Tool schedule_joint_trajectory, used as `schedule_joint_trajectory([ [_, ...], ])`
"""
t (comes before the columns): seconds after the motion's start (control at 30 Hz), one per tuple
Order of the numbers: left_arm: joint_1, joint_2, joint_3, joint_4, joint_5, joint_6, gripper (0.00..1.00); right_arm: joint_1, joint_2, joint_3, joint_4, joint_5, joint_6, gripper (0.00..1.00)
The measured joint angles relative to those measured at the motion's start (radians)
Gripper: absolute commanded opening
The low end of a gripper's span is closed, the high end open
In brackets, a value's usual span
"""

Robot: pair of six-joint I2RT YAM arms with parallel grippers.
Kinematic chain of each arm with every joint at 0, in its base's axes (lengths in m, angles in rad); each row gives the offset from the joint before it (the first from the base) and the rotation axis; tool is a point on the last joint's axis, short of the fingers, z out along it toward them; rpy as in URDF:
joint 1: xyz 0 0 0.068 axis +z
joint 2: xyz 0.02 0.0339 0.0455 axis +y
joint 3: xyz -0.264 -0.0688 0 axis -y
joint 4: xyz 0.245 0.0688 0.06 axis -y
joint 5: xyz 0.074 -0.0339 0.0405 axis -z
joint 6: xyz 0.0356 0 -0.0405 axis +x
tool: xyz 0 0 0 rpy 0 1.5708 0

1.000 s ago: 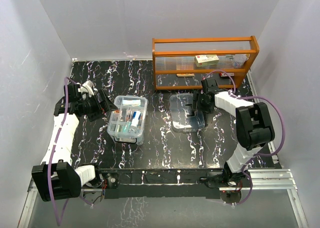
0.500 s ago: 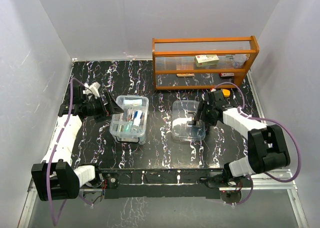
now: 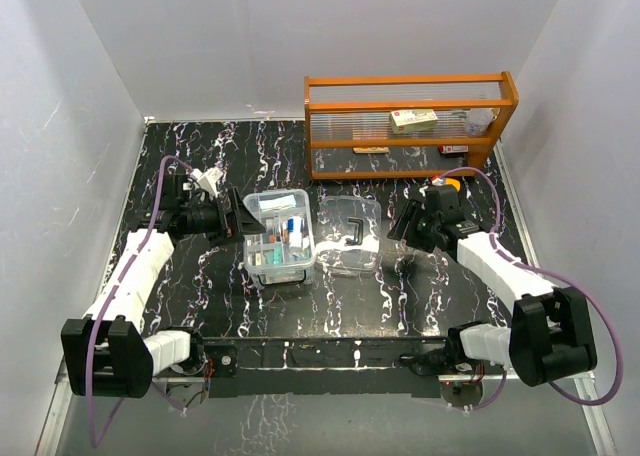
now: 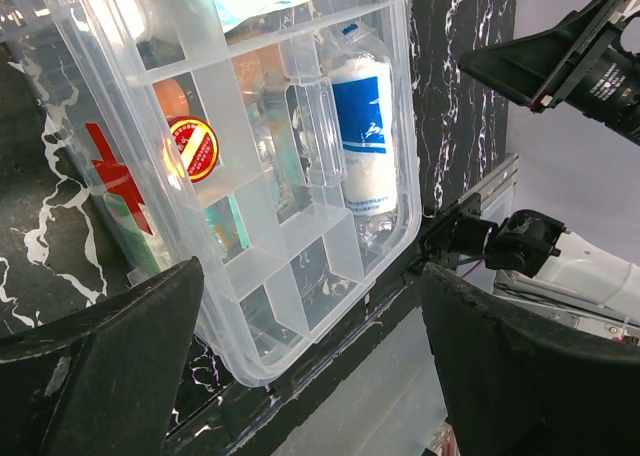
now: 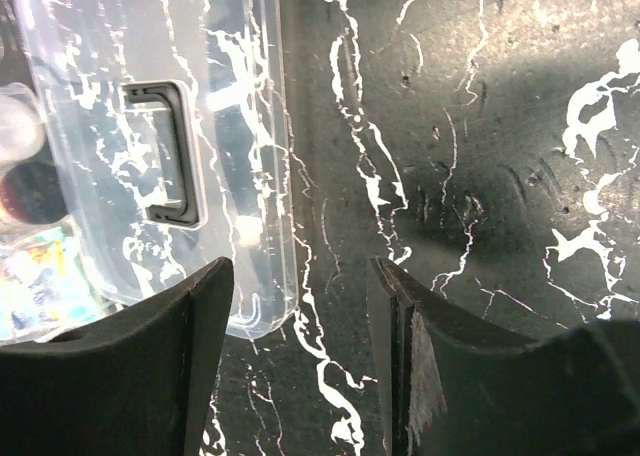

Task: Organize the medicine kit

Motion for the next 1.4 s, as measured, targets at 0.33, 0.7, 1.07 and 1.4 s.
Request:
schedule_joint_trajectory([
  [0.33, -0.012, 0.009, 0.031, -0.029, -0.118, 0.007, 0.89, 0.066, 0.055, 0.074, -0.069, 0.034, -0.037, 0.73],
  [0.7, -0.012, -0.004, 0.042, -0.043, -0.192, 0.0, 0.9, 0.201, 0.339, 0.289, -0.085, 0.187, -0.061, 0.77],
  [1.07, -0.012, -0.032, 0.05, -0.065, -0.206, 0.0, 0.91, 0.216, 0.429, 0.317, -0.067, 0.188, -0.06, 0.82],
  [1.4, -0.012, -0.032, 0.05, -0.071, -0.219, 0.004, 0.91, 0.236, 0.429, 0.32, -0.068, 0.195, -0.06, 0.86],
])
